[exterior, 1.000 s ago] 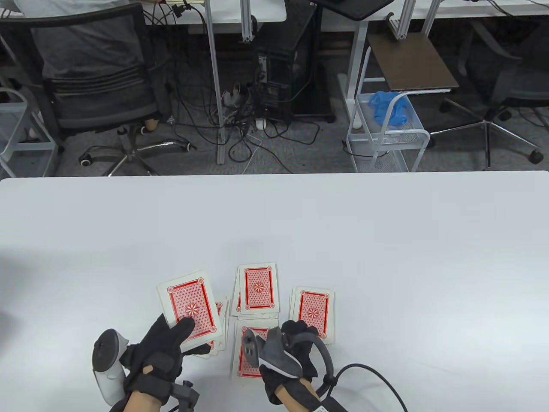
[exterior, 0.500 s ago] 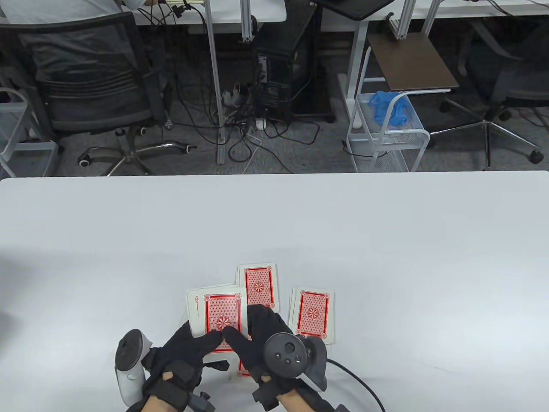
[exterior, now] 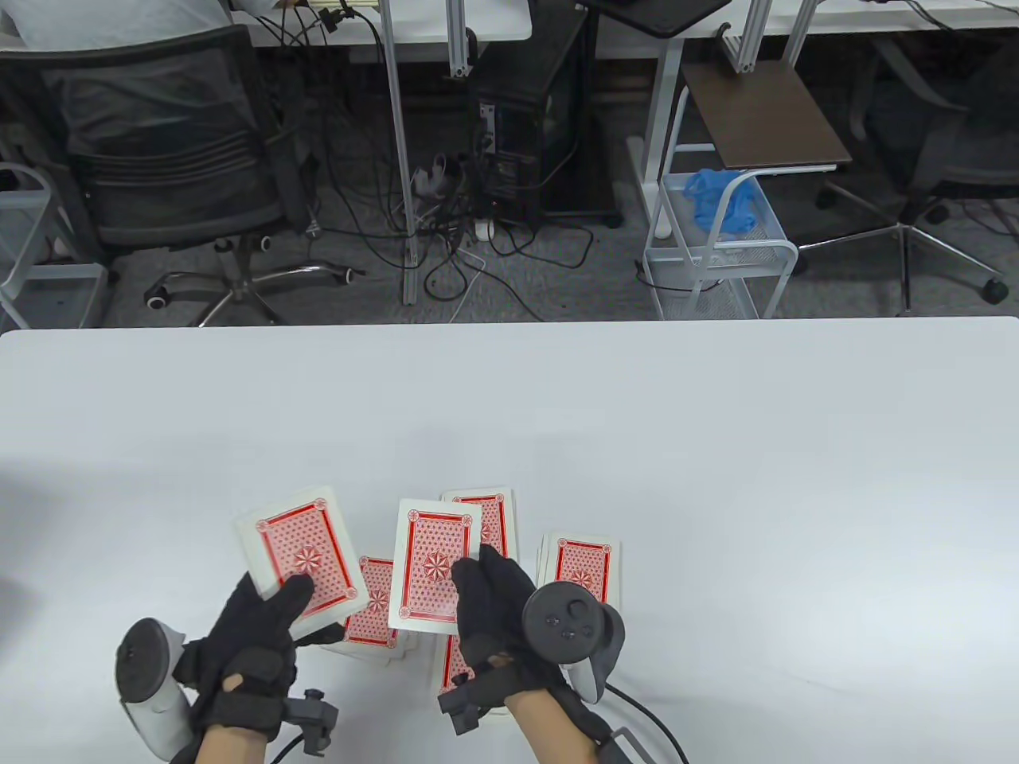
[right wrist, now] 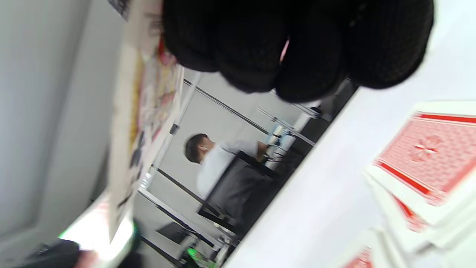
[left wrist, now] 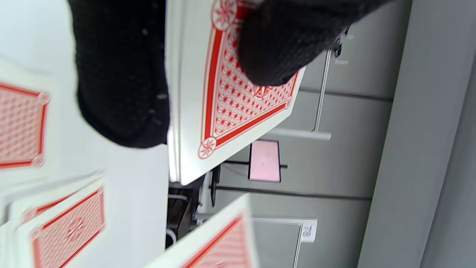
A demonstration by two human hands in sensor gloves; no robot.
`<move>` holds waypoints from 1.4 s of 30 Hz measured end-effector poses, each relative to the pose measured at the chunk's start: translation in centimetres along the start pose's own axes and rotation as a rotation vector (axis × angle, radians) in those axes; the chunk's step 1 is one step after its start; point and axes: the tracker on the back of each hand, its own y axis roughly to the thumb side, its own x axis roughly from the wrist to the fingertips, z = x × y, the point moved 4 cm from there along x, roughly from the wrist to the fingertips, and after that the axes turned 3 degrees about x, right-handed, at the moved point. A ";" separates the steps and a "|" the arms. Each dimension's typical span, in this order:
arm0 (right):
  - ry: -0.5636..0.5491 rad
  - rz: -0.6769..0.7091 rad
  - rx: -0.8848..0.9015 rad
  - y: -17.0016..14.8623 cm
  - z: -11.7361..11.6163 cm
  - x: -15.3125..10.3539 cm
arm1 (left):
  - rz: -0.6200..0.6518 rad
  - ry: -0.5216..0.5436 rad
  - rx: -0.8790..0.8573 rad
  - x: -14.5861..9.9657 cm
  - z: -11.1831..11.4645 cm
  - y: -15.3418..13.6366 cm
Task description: Four-player card dealing with fan arrangement
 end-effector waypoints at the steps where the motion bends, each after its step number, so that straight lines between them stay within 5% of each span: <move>1: 0.045 -0.059 -0.026 -0.4 -1.1 0.6 | 0.004 0.011 -0.049 0.0 -0.5 0.2; 7: 0.352 -0.207 -0.303 -1.2 -8.3 2.4 | 0.027 0.018 -0.086 -0.1 -1.1 0.6; 18: 0.347 -0.130 -1.103 -2.0 -13.4 3.1 | 0.031 0.033 -0.064 -0.2 -1.3 0.7; 22: 0.357 -0.123 -1.000 -0.8 -12.3 3.5 | 0.009 0.056 -0.023 -0.2 -1.4 0.3; 28: 0.165 -0.035 -0.030 2.3 -6.1 2.1 | -0.057 -0.051 0.031 -0.1 1.7 -1.2; 30: 0.159 0.015 -0.017 3.1 -4.4 1.2 | -0.086 -0.145 0.011 -0.1 3.7 -2.0; 35: 0.211 0.141 -0.346 3.2 -2.3 -0.9 | -0.159 -0.324 -0.077 -0.6 7.9 -4.0; 42: 0.086 0.254 -0.286 1.8 -1.3 -2.7 | -0.153 -0.391 -0.003 -0.5 8.8 -4.8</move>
